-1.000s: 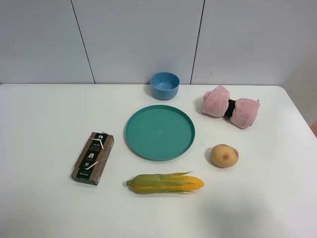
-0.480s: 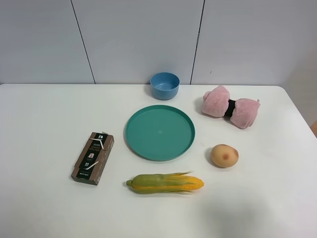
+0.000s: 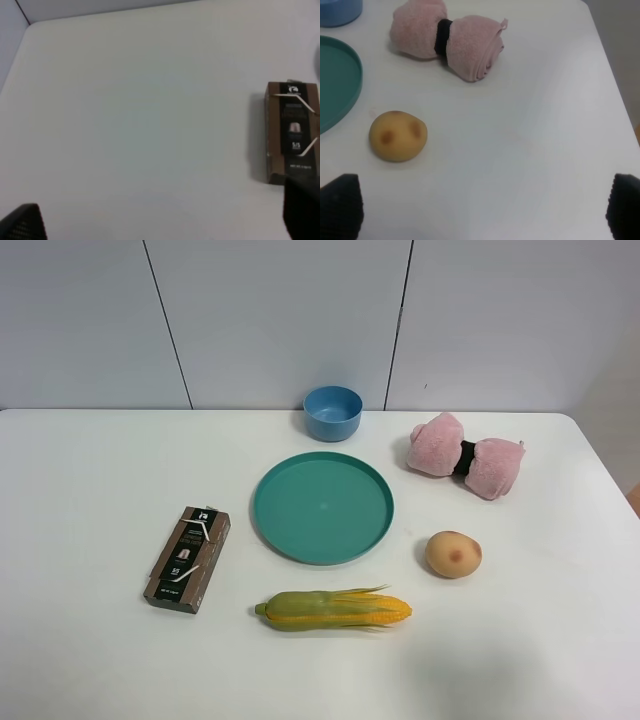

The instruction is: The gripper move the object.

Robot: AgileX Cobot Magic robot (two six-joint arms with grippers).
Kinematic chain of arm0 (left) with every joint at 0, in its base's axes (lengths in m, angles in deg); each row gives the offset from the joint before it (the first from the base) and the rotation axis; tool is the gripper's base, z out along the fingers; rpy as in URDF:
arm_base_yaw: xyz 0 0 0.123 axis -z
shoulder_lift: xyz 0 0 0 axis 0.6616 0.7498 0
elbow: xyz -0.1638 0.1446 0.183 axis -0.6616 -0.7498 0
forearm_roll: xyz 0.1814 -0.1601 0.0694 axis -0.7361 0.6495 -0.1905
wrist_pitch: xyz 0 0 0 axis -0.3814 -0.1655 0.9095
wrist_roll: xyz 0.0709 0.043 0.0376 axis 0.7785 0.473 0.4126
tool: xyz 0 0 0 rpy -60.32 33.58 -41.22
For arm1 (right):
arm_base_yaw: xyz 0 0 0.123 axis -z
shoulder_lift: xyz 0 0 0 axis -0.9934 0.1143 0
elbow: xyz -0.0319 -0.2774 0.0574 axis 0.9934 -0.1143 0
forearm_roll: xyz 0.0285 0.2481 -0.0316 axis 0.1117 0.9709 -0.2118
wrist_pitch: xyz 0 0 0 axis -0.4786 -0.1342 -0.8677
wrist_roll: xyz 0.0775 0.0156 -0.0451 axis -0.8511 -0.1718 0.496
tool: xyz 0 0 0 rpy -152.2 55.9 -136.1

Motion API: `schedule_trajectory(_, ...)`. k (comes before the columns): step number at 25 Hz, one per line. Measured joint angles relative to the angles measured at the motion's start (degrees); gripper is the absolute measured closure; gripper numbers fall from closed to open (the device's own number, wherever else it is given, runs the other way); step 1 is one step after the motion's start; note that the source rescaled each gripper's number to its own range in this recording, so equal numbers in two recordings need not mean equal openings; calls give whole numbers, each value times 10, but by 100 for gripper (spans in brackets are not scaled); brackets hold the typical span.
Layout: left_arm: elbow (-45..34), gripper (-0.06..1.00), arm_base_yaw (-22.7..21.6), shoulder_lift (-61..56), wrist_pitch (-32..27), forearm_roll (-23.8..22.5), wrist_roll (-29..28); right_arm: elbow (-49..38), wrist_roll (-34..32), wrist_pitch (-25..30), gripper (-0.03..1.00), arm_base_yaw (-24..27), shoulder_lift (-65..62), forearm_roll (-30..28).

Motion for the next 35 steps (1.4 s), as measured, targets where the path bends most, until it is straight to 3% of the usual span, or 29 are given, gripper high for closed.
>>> schedule_trajectory(7,-40,3,0,-20,14,18,-8,0,0,0,-3,0,0,0)
schedule_trajectory(35,-43,3,0,-21,22,19,-11,0,0,0,-3,0,0,0)
